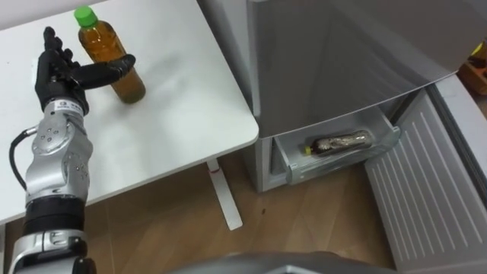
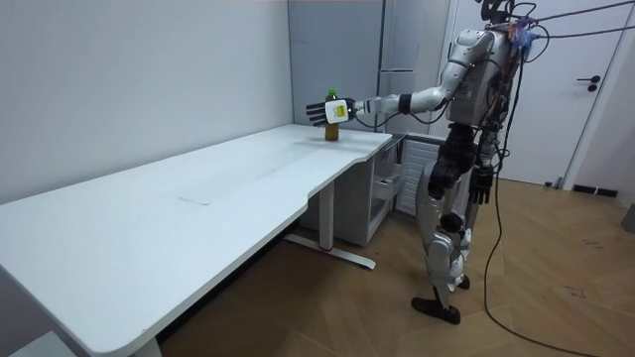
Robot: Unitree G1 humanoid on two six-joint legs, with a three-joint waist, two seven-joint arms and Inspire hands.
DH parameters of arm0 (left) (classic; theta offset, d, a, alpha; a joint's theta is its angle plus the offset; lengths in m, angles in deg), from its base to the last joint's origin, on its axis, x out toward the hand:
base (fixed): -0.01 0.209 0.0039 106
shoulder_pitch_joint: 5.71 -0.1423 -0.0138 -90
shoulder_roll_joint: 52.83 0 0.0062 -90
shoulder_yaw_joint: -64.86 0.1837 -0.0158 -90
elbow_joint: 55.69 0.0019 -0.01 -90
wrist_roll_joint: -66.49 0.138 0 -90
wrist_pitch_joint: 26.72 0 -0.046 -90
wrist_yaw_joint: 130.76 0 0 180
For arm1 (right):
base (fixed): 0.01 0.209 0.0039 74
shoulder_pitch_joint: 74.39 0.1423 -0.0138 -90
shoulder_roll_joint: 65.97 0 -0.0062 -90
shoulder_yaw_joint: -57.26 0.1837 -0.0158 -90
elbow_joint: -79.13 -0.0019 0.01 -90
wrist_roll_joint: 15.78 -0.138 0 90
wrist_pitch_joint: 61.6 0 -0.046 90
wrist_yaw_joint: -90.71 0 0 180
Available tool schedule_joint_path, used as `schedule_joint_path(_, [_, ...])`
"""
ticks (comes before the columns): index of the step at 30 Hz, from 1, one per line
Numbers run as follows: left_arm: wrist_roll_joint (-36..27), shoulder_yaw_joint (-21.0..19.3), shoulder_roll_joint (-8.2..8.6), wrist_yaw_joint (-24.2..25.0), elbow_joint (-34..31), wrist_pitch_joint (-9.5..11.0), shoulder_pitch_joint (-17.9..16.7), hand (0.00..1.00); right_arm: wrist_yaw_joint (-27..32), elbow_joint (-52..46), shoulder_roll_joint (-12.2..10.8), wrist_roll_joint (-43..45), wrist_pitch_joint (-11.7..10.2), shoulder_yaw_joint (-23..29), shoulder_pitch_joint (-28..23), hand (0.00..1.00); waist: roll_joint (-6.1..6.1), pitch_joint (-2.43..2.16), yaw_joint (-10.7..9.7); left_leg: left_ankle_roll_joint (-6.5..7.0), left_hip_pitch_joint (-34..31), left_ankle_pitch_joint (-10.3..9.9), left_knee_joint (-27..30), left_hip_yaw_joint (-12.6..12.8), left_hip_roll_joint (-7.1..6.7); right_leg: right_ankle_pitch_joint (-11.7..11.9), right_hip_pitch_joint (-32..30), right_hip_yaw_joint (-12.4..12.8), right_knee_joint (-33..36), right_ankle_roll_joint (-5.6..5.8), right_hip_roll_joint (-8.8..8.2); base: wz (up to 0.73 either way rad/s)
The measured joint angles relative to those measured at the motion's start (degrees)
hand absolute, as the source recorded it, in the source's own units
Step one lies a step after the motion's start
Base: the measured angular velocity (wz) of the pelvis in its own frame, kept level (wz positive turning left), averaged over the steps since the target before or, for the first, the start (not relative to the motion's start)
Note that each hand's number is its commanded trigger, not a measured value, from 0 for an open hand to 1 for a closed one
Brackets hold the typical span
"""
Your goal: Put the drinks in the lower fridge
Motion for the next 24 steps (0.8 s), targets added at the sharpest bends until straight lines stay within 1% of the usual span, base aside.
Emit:
schedule_joint_path(1, [0.0, 0.0, -0.6, -0.01, 1.09, -0.57, 0.39, 0.0, -0.01, -0.27, 0.07, 0.03, -0.02, 0.01, 0.0, 0.0, 0.0, 0.01, -0.12, 0.0, -0.02, 0.0, -0.01, -0.05, 0.01, 0.0, -0.02, 0.09, 0.0, 0.0, 0.04, 0.0])
schedule_joint_path(2, [0.0, -0.01, -0.82, -0.11, 2.09, -0.98, 1.15, 0.0, 0.0, -0.29, 0.11, 0.03, 0.02, 0.02, -0.02, 0.0, -0.01, 0.01, -0.04, 0.0, -0.03, 0.0, 0.01, 0.02, 0.02, 0.0, -0.3, 0.15, 0.01, 0.0, 0.05, 0.0])
schedule_joint_path(7, [0.06, -0.16, -1.82, -0.06, 4.15, -1.77, 3.46, 0.0, 0.48, -0.42, 0.1, 0.22, 0.05, 0.05, 0.02, 0.0, 0.1, -0.06, 0.09, 0.0, -0.14, 0.0, 0.04, 0.47, 0.0, 0.0, -0.79, 1.02, 0.17, -0.01, 0.13, -0.08])
schedule_joint_path(11, [0.07, -0.16, -3.56, 0.79, 8.84, -2.13, 7.33, 0.0, 0.9, -0.36, 0.1, 0.41, 0.02, 0.4, -0.14, 0.0, 0.44, -0.24, 0.02, 0.0, -0.25, 0.0, 0.03, 1.04, 0.01, 0.03, -0.73, 1.5, 0.19, -0.03, 0.16, -0.05])
schedule_joint_path(15, [0.03, -0.14, -3.83, 1.58, 9.15, -2.64, 7.63, 0.0, 1.21, -0.39, 0.13, 0.41, 0.02, 0.99, -0.52, 0.0, 0.96, -0.28, -0.09, 0.01, 0.02, 0.01, 0.06, 1.38, -0.01, 0.03, -0.63, 2.04, 0.16, -0.03, 0.19, -0.06])
schedule_joint_path(19, [-0.27, -0.02, -3.82, 2.74, 9.51, -3.89, 7.63, 0.0, 1.17, 0.0, 0.25, 0.39, 0.04, 1.01, -0.49, 0.0, 1.19, -0.21, -0.25, 0.01, 0.09, 0.01, 0.24, 1.4, -0.03, 0.03, -0.47, 2.29, 0.19, -0.03, 0.2, 0.0])
schedule_joint_path(21, [-2.33, -0.02, -3.87, 2.85, 9.79, -4.1, 7.63, 0.0, 1.18, 0.05, 0.35, 0.38, 0.16, 1.01, -0.46, 0.0, 1.23, -0.15, -0.24, 0.01, 0.06, 0.01, 0.45, 1.44, -0.02, 0.03, -0.45, 2.76, 0.22, -0.03, 0.26, 0.0])
schedule_joint_path(24, [-5.81, -0.02, -4.62, 3.2, 10.36, -4.6, 7.65, 0.0, 1.13, 0.12, 0.48, 0.36, 0.69, 1.04, -0.35, 0.0, 1.13, 0.02, -0.24, 0.01, 0.01, 0.01, 0.71, 1.44, 0.0, 0.02, -0.51, 3.0, 0.54, -0.03, 0.31, 0.0])
